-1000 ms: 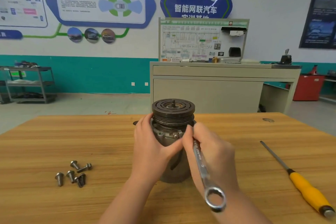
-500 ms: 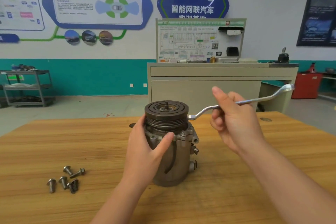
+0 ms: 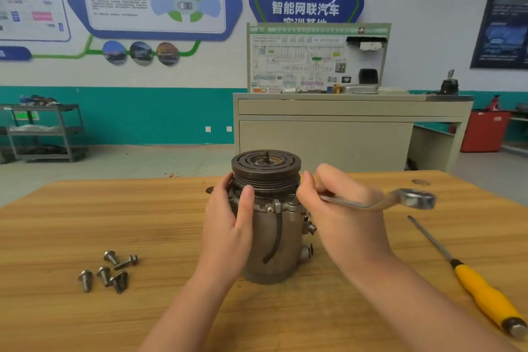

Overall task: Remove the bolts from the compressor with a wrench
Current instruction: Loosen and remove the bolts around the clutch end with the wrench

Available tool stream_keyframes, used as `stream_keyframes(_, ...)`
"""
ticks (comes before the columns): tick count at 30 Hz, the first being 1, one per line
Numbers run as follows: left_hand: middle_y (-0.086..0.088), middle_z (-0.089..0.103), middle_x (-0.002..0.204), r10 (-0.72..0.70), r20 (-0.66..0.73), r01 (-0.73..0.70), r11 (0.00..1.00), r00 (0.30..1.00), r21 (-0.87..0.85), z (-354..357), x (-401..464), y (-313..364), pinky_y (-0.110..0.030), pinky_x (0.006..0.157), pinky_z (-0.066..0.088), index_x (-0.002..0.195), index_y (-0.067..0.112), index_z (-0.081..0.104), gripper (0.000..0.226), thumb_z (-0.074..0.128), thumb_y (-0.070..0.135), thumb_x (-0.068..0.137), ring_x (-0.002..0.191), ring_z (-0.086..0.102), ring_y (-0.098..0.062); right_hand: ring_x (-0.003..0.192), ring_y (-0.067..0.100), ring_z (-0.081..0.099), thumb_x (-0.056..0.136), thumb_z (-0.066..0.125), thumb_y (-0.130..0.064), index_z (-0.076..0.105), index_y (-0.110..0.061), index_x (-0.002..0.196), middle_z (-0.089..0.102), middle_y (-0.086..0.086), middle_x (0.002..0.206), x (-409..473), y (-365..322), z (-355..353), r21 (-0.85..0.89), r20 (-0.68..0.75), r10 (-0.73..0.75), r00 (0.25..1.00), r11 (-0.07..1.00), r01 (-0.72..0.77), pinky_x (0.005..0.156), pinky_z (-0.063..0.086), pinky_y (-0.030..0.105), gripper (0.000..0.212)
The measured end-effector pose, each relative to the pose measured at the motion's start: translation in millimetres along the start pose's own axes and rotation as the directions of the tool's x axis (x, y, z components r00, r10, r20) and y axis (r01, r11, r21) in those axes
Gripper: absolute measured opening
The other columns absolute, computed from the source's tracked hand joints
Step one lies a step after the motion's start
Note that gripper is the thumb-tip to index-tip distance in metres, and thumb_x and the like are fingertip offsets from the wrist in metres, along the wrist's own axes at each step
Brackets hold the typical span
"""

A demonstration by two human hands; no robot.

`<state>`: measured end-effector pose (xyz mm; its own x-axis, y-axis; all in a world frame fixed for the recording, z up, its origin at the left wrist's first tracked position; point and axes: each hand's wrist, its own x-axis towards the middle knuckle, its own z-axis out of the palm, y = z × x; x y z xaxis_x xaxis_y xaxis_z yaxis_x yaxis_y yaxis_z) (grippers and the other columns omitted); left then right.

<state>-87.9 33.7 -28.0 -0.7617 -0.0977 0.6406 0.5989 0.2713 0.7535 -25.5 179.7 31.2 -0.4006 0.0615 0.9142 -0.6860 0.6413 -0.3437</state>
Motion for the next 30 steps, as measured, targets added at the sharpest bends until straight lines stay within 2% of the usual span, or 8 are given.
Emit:
stream_keyframes(6,0.014,0.056,0.126,-0.016,0.012,0.016,0.999,1.0,0.031,-0.5,0.8,-0.7,-0.043,0.102,0.045,0.13,0.041,0.039,0.051,0.038,0.067,0.086,0.12,0.052,-0.007,0.045,0.016,0.032,0.085,0.041,-0.017,0.042,-0.021,0.064,0.041,-0.003,0.055,-19.8,-20.7,12.9,-0.316,0.172,-0.166,0.971,0.924,0.214,0.042,0.026,0.024,0.021)
stream_keyframes(10,0.016,0.053,0.129,0.016,0.031,-0.017,0.999,0.999,0.043,-2.4,-1.5,1.6,-0.041,0.106,0.042,0.134,0.038,0.039,0.066,0.054,0.068,0.077,0.124,0.048,-0.005,0.047,0.004,0.036,0.089,0.058,-0.016,0.04,-0.02,0.059,0.041,-0.008,0.052,-30.4,-4.1,6.2,0.104,0.013,0.174,0.985,0.979,-0.175,0.044,0.031,0.022,0.036)
stream_keyframes(14,0.017,0.05,0.132,0.013,0.058,-0.017,0.998,0.998,0.068,-2.9,-1.9,0.1,-0.04,0.108,0.041,0.137,0.039,0.034,0.09,0.072,0.067,0.06,0.127,0.045,-0.006,0.034,0.009,0.04,0.091,0.061,-0.002,0.044,-0.022,0.056,0.05,0.003,0.047,-13.8,23.3,-6.9,0.67,0.204,0.691,0.694,0.418,-0.614,0.034,0.031,0.018,0.043)
stream_keyframes(17,0.02,0.048,0.133,0.006,0.052,-0.011,0.996,0.999,0.088,-2.4,-1.2,-2.1,-0.037,0.109,0.04,0.137,0.042,0.032,0.098,0.075,0.07,0.054,0.128,0.043,-0.004,0.033,0.005,0.039,0.093,0.057,-0.005,0.04,-0.016,0.065,0.047,0.002,0.047,15.3,37.5,-11.4,0.683,0.473,0.749,0.464,0.021,-0.73,0.03,0.026,0.013,0.034)
stream_keyframes(19,0.021,0.047,0.133,-0.001,0.056,-0.004,0.996,0.998,0.093,-1.7,-0.5,-3.4,-0.035,0.109,0.039,0.138,0.042,0.031,0.1,0.075,0.073,0.052,0.128,0.042,-0.003,0.034,0.006,0.041,0.09,0.063,-0.012,0.04,-0.016,0.064,0.05,0.003,0.047,29.6,36.3,-14.1,0.696,0.416,0.714,0.563,0.149,-0.702,0.032,0.029,0.014,0.035)
stream_keyframes(22,0.02,0.046,0.133,-0.005,0.045,0.0,0.995,0.999,0.097,-1.2,0.2,-4.4,-0.031,0.108,0.038,0.141,0.038,0.032,0.105,0.074,0.075,0.052,0.127,0.042,-0.003,0.032,0.01,0.047,0.089,0.068,-0.017,0.04,-0.015,0.056,0.055,0.006,0.044,37.9,20.5,-17.9,0.608,0.151,0.535,0.831,0.613,-0.505,0.034,0.033,0.017,0.043)
stream_keyframes(24,0.02,0.045,0.133,-0.009,0.05,0.004,0.995,0.999,0.102,-0.8,-0.7,-4.5,-0.026,0.105,0.036,0.142,0.037,0.031,0.106,0.075,0.075,0.053,0.126,0.041,-0.001,0.033,0.011,0.051,0.09,0.066,-0.014,0.04,-0.013,0.054,0.058,0.008,0.046,32.3,13.1,-16.2,0.411,0.047,0.421,0.906,0.818,-0.402,0.035,0.035,0.018,0.044)
stream_keyframes(30,0.02,0.043,0.131,-0.041,0.022,0.04,0.999,0.999,0.019,2.3,-2.6,-2.2,-0.008,0.091,0.033,0.139,0.038,0.031,0.105,0.076,0.07,0.049,0.12,0.039,0.014,0.036,0.008,0.05,0.087,0.063,-0.008,0.038,-0.006,0.057,0.053,0.015,0.052,5.7,7.5,-6.2,0.265,-0.008,0.391,0.92,0.888,-0.375,0.04,0.038,0.014,0.039)
